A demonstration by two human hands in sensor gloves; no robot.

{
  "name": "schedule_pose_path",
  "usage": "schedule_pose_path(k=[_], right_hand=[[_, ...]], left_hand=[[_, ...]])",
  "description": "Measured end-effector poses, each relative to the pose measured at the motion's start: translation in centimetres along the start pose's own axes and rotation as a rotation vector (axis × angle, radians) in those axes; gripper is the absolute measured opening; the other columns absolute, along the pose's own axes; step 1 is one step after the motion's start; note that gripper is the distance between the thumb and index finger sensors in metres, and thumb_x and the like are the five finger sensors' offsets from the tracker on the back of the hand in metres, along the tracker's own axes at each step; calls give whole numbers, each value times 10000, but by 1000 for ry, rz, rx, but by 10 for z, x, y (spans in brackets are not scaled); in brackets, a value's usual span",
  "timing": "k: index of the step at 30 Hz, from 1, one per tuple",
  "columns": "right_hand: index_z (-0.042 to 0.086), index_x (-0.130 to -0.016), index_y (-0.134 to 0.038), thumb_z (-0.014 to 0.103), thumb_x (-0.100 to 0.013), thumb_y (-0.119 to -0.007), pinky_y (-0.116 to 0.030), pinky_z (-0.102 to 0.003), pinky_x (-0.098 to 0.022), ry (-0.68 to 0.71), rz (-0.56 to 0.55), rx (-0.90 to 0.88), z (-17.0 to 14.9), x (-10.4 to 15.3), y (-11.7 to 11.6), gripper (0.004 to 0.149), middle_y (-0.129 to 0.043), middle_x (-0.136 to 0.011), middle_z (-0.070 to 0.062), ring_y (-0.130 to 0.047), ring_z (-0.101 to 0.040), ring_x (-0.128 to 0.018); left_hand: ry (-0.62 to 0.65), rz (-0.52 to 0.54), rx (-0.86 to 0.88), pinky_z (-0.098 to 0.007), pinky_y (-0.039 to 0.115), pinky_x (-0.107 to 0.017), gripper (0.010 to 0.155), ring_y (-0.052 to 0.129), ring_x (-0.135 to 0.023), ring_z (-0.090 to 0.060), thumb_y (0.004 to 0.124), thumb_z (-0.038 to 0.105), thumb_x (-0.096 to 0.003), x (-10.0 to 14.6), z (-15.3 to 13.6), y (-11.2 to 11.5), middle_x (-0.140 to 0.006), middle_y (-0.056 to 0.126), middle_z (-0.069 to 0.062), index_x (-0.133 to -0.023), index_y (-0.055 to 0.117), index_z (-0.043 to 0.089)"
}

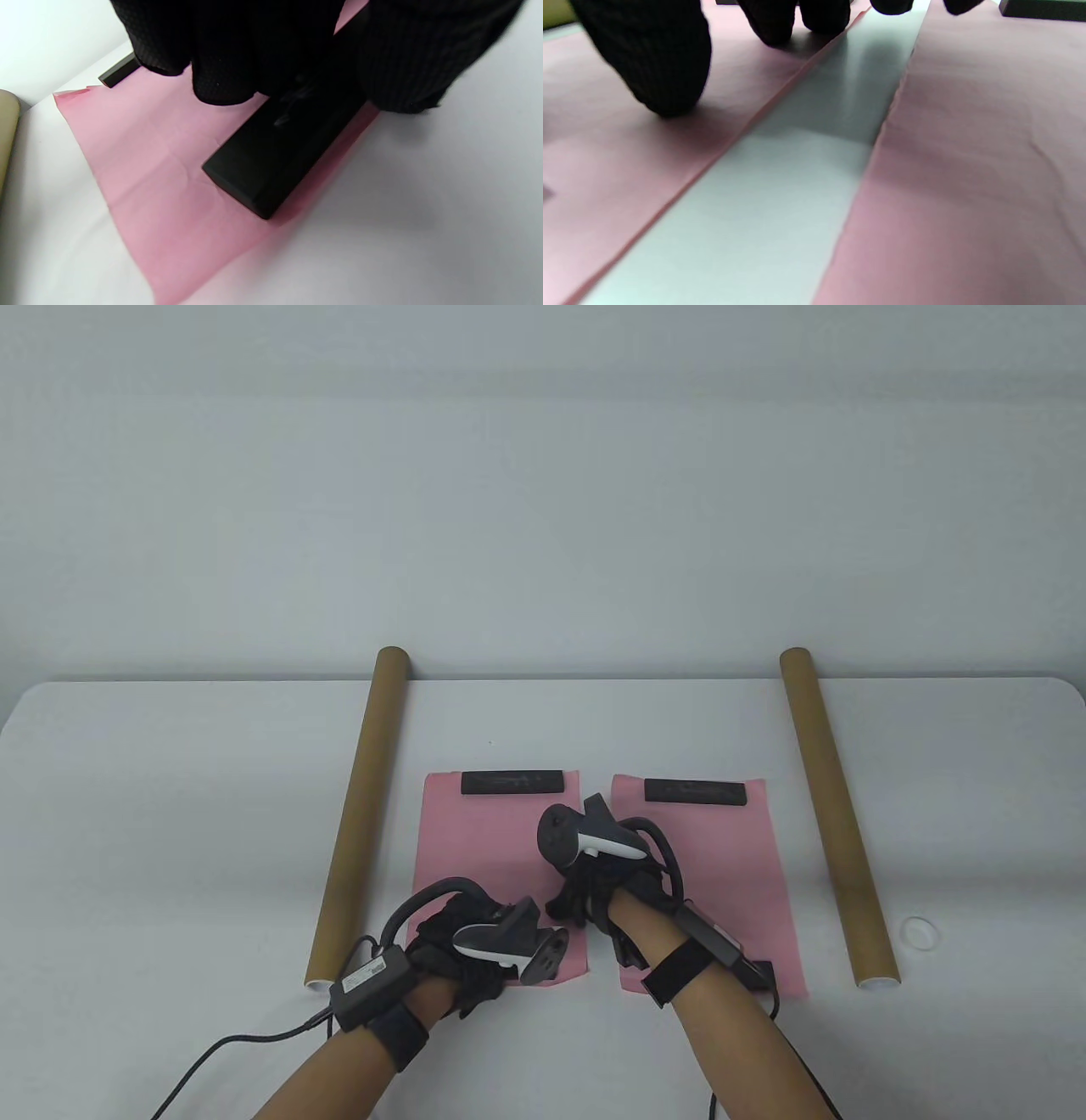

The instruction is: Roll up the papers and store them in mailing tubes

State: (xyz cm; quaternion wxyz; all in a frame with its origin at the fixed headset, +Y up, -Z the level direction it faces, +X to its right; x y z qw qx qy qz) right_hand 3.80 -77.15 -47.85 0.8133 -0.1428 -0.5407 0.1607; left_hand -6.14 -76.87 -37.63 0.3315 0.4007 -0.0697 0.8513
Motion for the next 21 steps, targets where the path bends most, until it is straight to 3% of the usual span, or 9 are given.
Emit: schedule_pose_path(k=[9,16,21], right_hand=[[179,-1123,-513,532,-467,-870,-414,-757,-706,1,1,-10,-1,1,-1,826,-397,-1198,-144,-346,-571,-1097],[182,-1123,-511,535,-467,-869,-414,-754,-709,1,-1,-11,-1,1,-1,827,-399,-1198,-140,-343,-569,-1099],[185,-1124,-509,537,-466,-868,-415,-754,-708,0,-1,-12,-2,1,-1,828,-397,-1198,-135,-342,-568,-1098]], left_hand=[[21,74,53,-425,826,-623,729,991,-707,-202,913,588,-314,16,-3,1,-832,901,-12,-929,714,252],[41,114,-2,-420,826,-622,735,993,-697,-194,910,601,-306,44,21,1,-828,902,-6,-927,716,259],[41,116,4,-421,823,-624,735,994,-691,-192,908,601,-305,45,26,6,-830,902,-6,-927,715,262]])
Point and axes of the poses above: the tracker on the back of each hand, its own z axis roughly to the thumb side, its own x axis roughly from the fingertips to the wrist, y = z × x, the point moved 2 cm from there along -x, roughly from the wrist to the fingertips
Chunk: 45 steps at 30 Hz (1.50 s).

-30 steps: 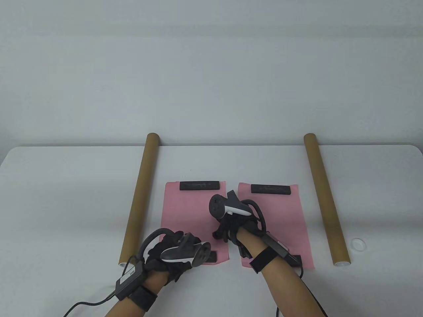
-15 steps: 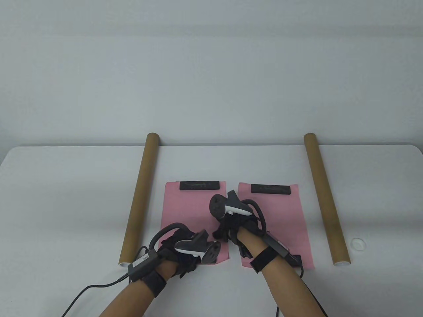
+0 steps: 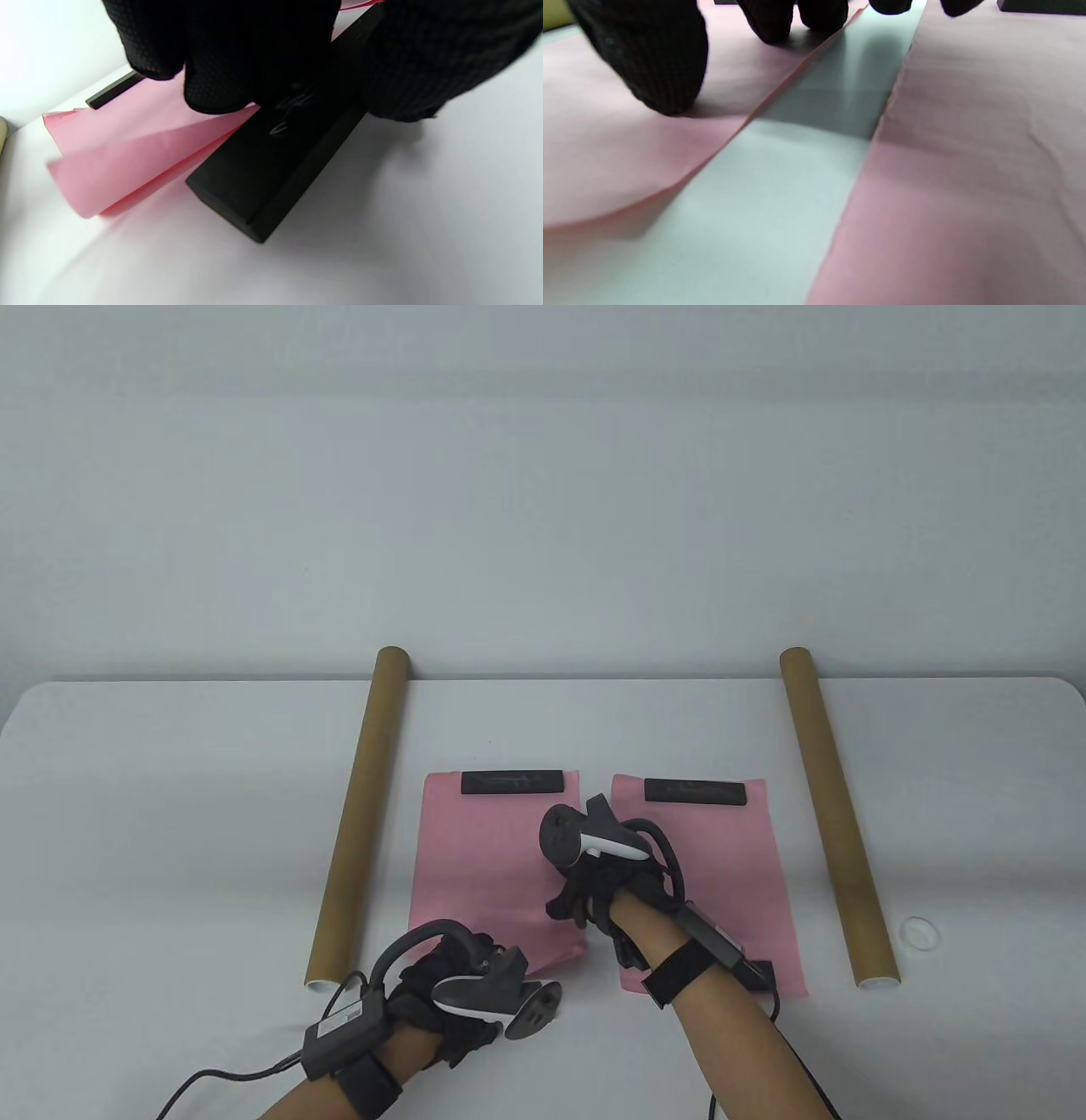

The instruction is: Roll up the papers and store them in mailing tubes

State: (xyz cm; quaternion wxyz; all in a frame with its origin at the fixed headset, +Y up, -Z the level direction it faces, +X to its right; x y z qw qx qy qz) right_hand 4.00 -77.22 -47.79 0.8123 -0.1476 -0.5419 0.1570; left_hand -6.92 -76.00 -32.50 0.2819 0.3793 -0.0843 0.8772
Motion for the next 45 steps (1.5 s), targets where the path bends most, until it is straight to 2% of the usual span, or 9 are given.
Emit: schedule_pose_path(k=[4,14,17,22,24,28,33,39,45], right_hand=[[188,-1125,-506,538,-469,-865,-415,-754,-708,1,0,-5,-1,0,-1,826,-390,-1199,-135,-341,-568,-1098],[184,-1126,-496,538,-474,-859,-418,-750,-709,5,2,-13,-1,1,-1,827,-377,-1200,-136,-348,-564,-1098],[185,-1126,-493,534,-473,-862,-419,-748,-708,4,3,-33,-3,1,-2,828,-369,-1199,-132,-352,-561,-1096],[184,-1126,-492,533,-473,-863,-422,-748,-706,3,0,-38,-3,1,-2,828,-369,-1198,-132,-351,-563,-1094],[182,-1126,-491,533,-474,-860,-425,-746,-708,4,-1,-35,-3,1,-2,828,-370,-1198,-136,-356,-561,-1094],[175,-1125,-496,528,-472,-864,-430,-744,-707,3,-1,-33,-2,1,-2,828,-374,-1197,-144,-362,-563,-1092],[181,-1126,-493,532,-473,-861,-432,-743,-707,6,-6,-38,-3,1,-3,827,-373,-1197,-139,-366,-563,-1091],[183,-1127,-488,532,-478,-854,-436,-739,-708,6,-9,-53,-4,2,-5,823,-363,-1198,-136,-369,-560,-1091],[182,-1127,-489,535,-477,-852,-437,-738,-708,5,-10,-48,-4,2,-5,824,-365,-1198,-134,-367,-561,-1091]], left_hand=[[2,-21,20,-420,823,-622,736,994,-690,-194,899,601,-308,-4,1,7,-834,900,-8,-932,710,259],[-16,-55,35,-413,808,-626,771,977,-701,-179,877,623,-301,-3,-3,6,-864,875,15,-958,665,281],[-42,38,-12,-402,792,-644,826,955,-723,-162,847,678,-274,10,-15,-10,-908,836,40,-980,624,312],[-173,115,112,-421,773,-656,822,942,-744,-185,847,660,-292,17,-71,-48,-929,822,24,-996,613,304],[-232,146,89,-429,769,-661,827,939,-761,-199,866,652,-284,13,-88,-60,-931,829,18,-995,627,304],[-321,139,64,-430,763,-670,808,933,-783,-203,879,635,-289,-13,-122,-78,-943,822,22,-990,636,315],[-390,43,52,-427,753,-683,789,917,-814,-200,888,613,-299,-72,-154,-83,-962,806,34,-990,630,332],[-438,-81,57,-434,731,-700,776,890,-847,-202,892,608,-295,-149,-177,-66,-980,787,50,-982,637,352],[-495,-198,43,-430,722,-712,786,875,-866,-194,891,611,-291,-198,-191,-45,-996,768,62,-986,622,360]])
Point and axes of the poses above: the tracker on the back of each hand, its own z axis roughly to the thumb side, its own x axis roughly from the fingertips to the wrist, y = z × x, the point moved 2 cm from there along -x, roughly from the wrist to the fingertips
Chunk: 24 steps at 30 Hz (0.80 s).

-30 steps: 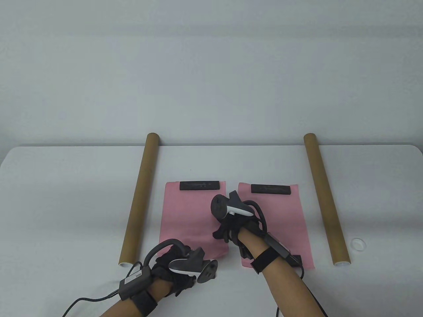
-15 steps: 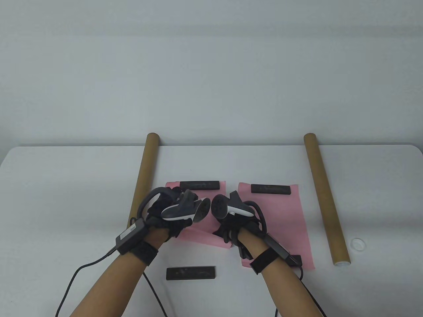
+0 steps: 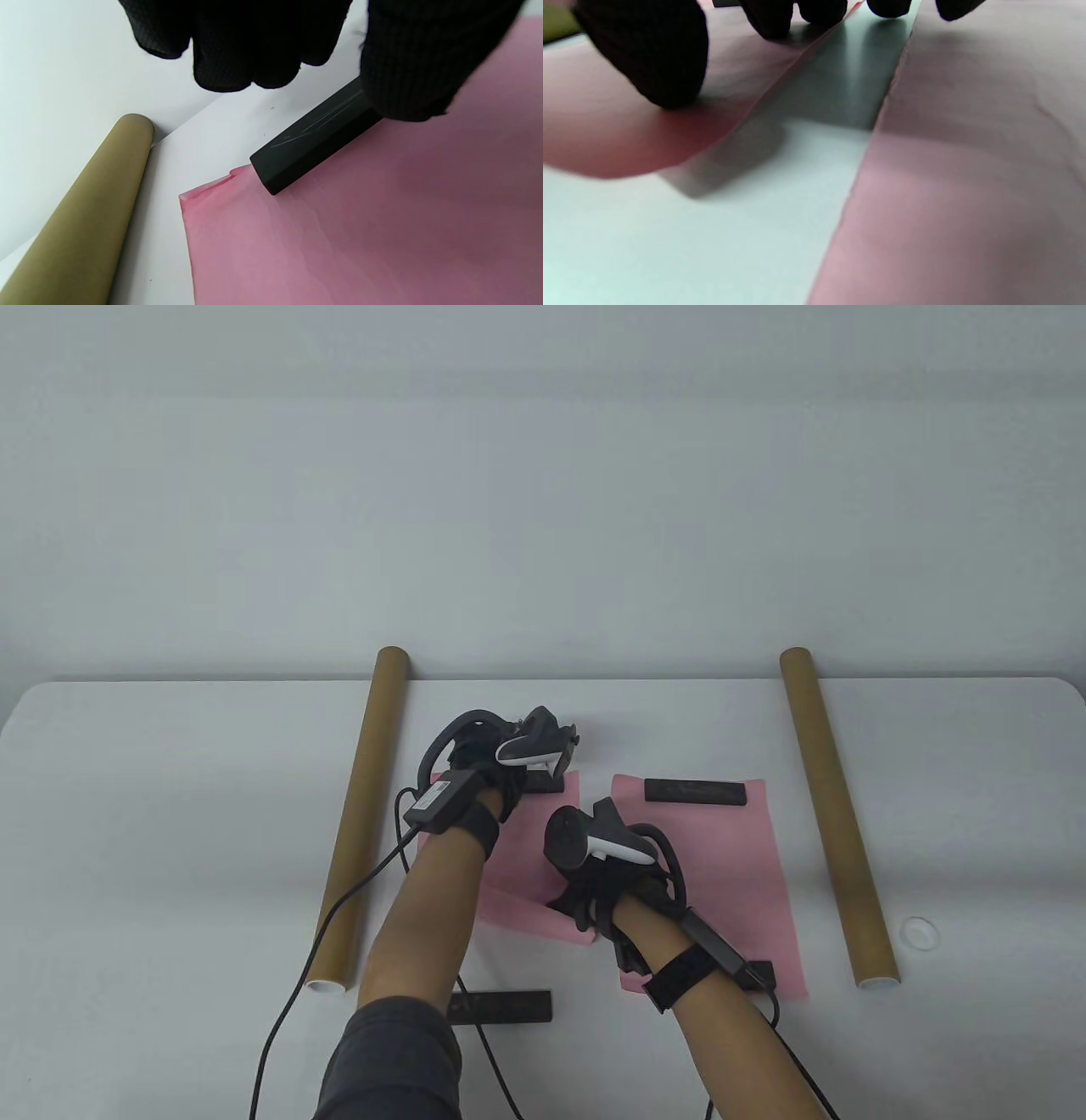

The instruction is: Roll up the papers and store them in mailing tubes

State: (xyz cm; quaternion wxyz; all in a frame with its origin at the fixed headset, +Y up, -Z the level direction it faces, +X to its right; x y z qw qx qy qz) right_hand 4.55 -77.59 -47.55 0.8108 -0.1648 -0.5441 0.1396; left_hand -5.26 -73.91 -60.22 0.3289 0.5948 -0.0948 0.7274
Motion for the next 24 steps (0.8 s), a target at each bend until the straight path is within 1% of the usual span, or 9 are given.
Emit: schedule_pose_path(k=[3,5,7,8,10,12,16,21,24], right_hand=[[185,-1127,-490,536,-477,-852,-439,-737,-707,7,-5,-10,-1,0,-1,823,-363,-1198,-131,-367,-562,-1089],[184,-1126,-493,537,-479,-851,-441,-738,-705,11,-7,-8,-1,0,-1,819,-365,-1197,-132,-369,-561,-1089],[183,-1126,-492,538,-478,-850,-439,-737,-707,12,-6,-5,-1,0,0,821,-366,-1197,-135,-372,-563,-1088],[182,-1127,-492,537,-479,-851,-441,-735,-708,13,-6,-4,-1,0,0,821,-366,-1197,-136,-371,-562,-1089],[179,-1126,-492,537,-477,-852,-441,-737,-706,14,-6,-4,-1,0,0,824,-367,-1196,-138,-374,-563,-1088],[181,-1126,-491,538,-477,-851,-442,-737,-706,14,-5,0,-1,0,0,823,-367,-1196,-135,-376,-564,-1088],[181,-1128,-485,541,-478,-845,-443,-738,-704,14,-5,-1,-1,0,-1,825,-363,-1196,-134,-369,-561,-1088],[179,-1128,-482,537,-482,-843,-443,-738,-705,14,-5,-2,-1,1,-2,822,-358,-1196,-135,-365,-558,-1089],[177,-1128,-483,538,-483,-841,-445,-738,-704,17,-6,0,-1,1,-2,821,-359,-1196,-138,-368,-558,-1088]], left_hand=[[-1,-65,39,-433,717,-717,790,865,-880,-192,894,612,-291,-14,-1,9,-1008,758,72,-989,616,367],[29,-90,89,-430,706,-722,781,842,-902,-188,896,603,-296,-22,0,16,-1020,743,90,-988,607,386],[45,-68,129,-420,706,-722,706,846,-902,-174,875,570,-324,-24,-1,18,-1009,757,117,-967,629,417],[62,-32,151,-415,712,-716,681,855,-891,-163,882,556,-324,-25,-2,18,-991,777,111,-951,657,415],[75,-27,151,-406,726,-708,676,888,-856,-152,895,559,-318,-26,-3,17,-973,806,106,-943,682,412],[90,-15,110,-397,749,-694,673,920,-825,-147,906,561,-314,-26,0,15,-952,837,97,-937,710,395],[87,8,74,-392,758,-691,677,930,-814,-144,910,568,-312,-26,2,8,-943,852,93,-936,719,387],[-4,80,139,-392,753,-692,671,918,-824,-147,915,555,-319,-30,-8,-7,-961,835,103,-939,711,403],[-49,76,133,-390,754,-691,670,921,-820,-144,911,556,-321,-38,-7,-8,-963,835,106,-942,709,406]])
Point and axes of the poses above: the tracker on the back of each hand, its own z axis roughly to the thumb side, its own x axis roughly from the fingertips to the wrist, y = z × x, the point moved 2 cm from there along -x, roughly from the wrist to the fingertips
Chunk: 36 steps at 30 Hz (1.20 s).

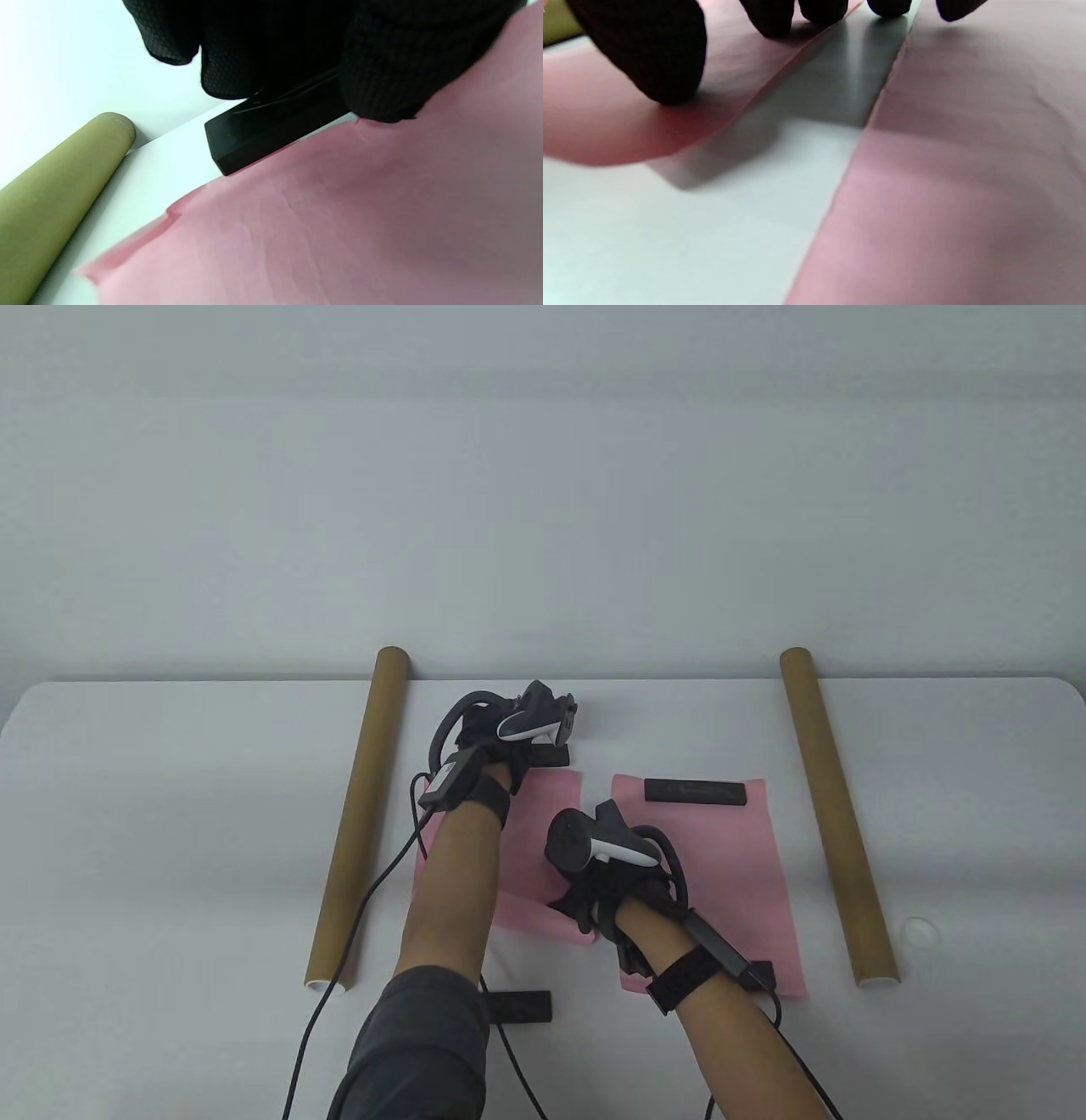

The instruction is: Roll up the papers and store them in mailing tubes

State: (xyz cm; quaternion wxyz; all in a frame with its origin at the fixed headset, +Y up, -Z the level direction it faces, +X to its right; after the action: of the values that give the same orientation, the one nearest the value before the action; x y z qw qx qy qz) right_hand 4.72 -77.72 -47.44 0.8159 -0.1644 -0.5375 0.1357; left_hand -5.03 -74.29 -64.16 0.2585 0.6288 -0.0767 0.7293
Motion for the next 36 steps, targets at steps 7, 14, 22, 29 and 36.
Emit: schedule_pose_path(k=[7,14,22,29,36], right_hand=[[177,-1129,-480,546,-483,-830,-439,-741,-702,7,-1,15,0,0,0,823,-360,-1196,-139,-364,-564,-1087],[175,-1128,-484,544,-481,-834,-437,-742,-704,11,0,17,0,0,0,823,-364,-1196,-141,-365,-560,-1089],[175,-1129,-480,540,-482,-836,-440,-738,-706,9,0,8,0,0,-1,824,-359,-1196,-138,-367,-556,-1091],[172,-1132,-475,536,-484,-839,-436,-741,-707,8,5,5,0,-1,0,828,-356,-1197,-145,-363,-562,-1090],[173,-1128,-484,539,-483,-839,-437,-741,-708,2,6,5,0,0,0,823,-354,-1198,-140,-363,-559,-1092]], left_hand=[[-42,-64,0,-388,761,-683,666,926,-815,-146,890,548,-335,-14,8,7,-970,834,102,-957,701,401],[-34,-84,22,-392,759,-683,665,925,-820,-147,889,537,-339,-16,11,9,-980,829,105,-962,697,406],[8,-4,68,-425,738,-702,717,871,-933,-192,868,539,-337,10,-1,-14,-1019,789,75,-997,644,368],[148,165,-14,-435,721,-708,688,869,-918,-195,864,529,-349,95,-5,-41,-993,799,73,-983,652,364],[323,175,4,-420,786,-658,496,1028,-703,-129,844,571,-346,179,-10,-18,-742,998,106,-805,858,384]])
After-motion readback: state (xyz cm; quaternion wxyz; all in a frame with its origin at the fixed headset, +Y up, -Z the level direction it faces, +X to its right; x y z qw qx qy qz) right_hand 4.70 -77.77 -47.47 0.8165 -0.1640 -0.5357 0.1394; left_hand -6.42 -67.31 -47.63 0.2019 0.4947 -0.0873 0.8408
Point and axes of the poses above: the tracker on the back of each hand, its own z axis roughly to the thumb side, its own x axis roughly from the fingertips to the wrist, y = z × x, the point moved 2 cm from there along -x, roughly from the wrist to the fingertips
